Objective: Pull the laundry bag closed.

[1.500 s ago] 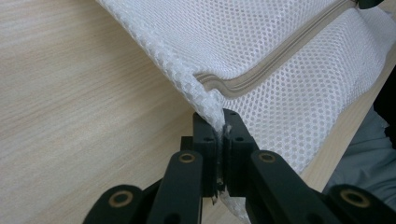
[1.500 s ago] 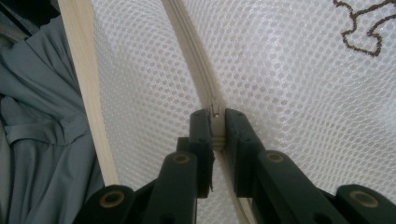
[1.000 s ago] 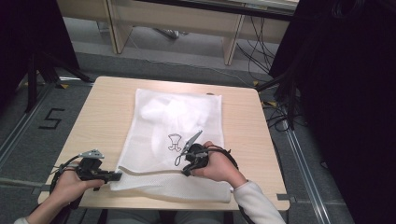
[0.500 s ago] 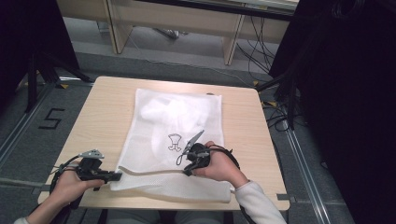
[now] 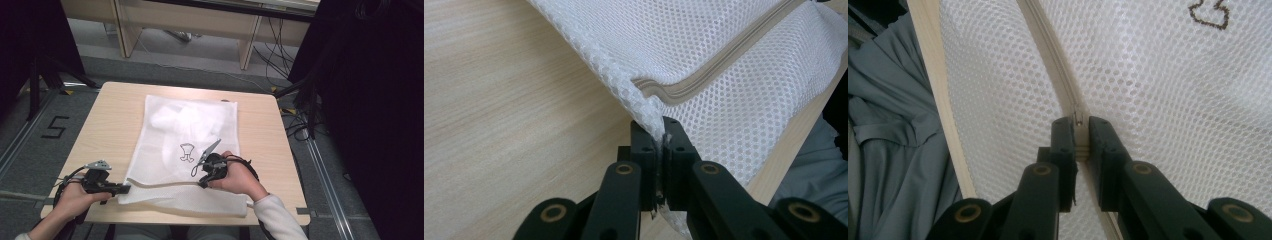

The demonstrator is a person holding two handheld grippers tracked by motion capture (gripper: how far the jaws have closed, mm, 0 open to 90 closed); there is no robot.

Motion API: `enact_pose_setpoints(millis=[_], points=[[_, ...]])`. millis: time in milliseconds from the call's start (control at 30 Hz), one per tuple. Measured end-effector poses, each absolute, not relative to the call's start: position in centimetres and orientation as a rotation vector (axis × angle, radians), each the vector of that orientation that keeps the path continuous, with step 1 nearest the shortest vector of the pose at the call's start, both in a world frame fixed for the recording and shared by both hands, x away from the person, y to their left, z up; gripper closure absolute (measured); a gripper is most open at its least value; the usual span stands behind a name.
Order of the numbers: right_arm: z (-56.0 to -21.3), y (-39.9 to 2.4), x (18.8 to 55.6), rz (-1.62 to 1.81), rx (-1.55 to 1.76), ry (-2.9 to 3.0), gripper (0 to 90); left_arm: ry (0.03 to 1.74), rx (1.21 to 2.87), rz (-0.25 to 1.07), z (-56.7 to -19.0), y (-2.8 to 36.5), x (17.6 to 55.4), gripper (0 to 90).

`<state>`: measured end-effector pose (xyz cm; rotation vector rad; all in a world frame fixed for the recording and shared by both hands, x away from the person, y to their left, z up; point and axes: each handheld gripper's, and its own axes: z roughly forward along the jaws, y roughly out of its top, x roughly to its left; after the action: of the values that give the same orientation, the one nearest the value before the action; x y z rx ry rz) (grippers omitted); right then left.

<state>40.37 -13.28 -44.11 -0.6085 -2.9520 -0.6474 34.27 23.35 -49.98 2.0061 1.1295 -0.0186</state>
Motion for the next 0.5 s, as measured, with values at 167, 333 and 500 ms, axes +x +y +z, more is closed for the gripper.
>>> enact_pose_setpoints(millis=[167, 333, 500], points=[[-44.12, -13.61, 40.46, -0.642, -0.585, -2.965, 82.7, 1.129, 2.006, -0.019, -49.98, 23.35, 34.27, 85.4], [-44.03, -13.82, 40.30, -0.654, -0.628, -2.943, 82.7, 1.130, 2.006, -0.019, -49.99, 23.35, 34.27, 85.4], [-43.99, -14.02, 40.21, -0.647, -0.647, -2.937, 82.7, 1.130, 2.005, -0.018, -50.01, 23.35, 34.28, 85.5]])
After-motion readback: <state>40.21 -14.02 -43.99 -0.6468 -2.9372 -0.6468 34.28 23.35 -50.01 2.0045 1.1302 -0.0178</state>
